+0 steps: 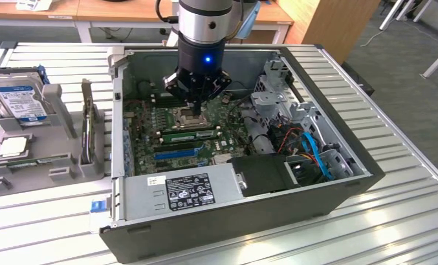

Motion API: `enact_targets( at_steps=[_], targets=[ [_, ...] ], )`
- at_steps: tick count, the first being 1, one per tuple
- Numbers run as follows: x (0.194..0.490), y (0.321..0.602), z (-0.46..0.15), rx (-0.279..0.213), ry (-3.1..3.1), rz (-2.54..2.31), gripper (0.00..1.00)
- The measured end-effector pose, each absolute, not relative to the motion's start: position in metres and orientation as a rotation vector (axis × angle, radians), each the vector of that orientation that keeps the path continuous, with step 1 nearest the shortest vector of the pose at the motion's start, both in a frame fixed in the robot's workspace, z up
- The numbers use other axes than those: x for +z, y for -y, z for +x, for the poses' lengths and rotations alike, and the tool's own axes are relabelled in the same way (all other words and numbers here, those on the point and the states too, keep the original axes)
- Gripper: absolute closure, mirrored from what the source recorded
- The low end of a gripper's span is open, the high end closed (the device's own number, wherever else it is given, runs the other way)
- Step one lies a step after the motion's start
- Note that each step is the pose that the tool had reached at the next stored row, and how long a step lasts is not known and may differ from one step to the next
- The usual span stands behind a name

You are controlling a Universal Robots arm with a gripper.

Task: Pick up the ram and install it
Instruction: 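Press down the ram until it locks into place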

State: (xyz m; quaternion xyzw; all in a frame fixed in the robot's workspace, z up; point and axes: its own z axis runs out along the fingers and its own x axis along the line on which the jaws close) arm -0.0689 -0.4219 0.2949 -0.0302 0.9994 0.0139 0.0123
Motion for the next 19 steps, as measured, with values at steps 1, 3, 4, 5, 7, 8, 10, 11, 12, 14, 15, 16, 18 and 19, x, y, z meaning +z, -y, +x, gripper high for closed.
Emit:
enact_targets(
  at_steps=[1, 3, 4, 5, 7, 8, 10, 11, 12, 14, 15, 16, 18, 19],
  targets=[
    [0.2949, 0.4219, -0.0689, 0.043, -3.115, -0.092, 0.9],
    [0.2949, 0.4219, -0.0688, 0.043, -3.115, -0.085, 0.9],
    [0.295, 0.4219, -0.0688, 0.043, -3.116, -0.08, 0.9],
    [0.295, 0.4219, -0.0688, 0.043, -3.116, -0.073, 0.9],
    [0.2951, 0.4219, -0.0688, 0.043, -3.116, -0.057, 0.9],
    [0.2951, 0.4218, -0.0688, 0.043, -3.116, -0.049, 0.9],
    [0.2952, 0.4218, -0.0687, 0.043, -3.116, -0.035, 0.9],
    [0.2954, 0.4218, -0.0687, 0.043, -3.116, -0.026, 0.9],
    [0.2955, 0.4218, -0.0686, 0.043, -3.116, -0.019, 0.9],
    [0.2957, 0.4217, -0.0685, 0.043, -3.116, -0.002, 0.9],
    [0.2958, 0.4217, -0.0684, 0.043, -3.116, 0.006, 0.9],
    [0.2958, 0.4217, -0.0684, 0.043, -3.116, 0.011, 0.9],
    [0.2958, 0.4217, -0.0684, 0.043, -3.116, 0.012, 0.9],
    [0.2958, 0.4217, -0.0684, 0.043, -3.116, 0.012, 0.9]
  ],
)
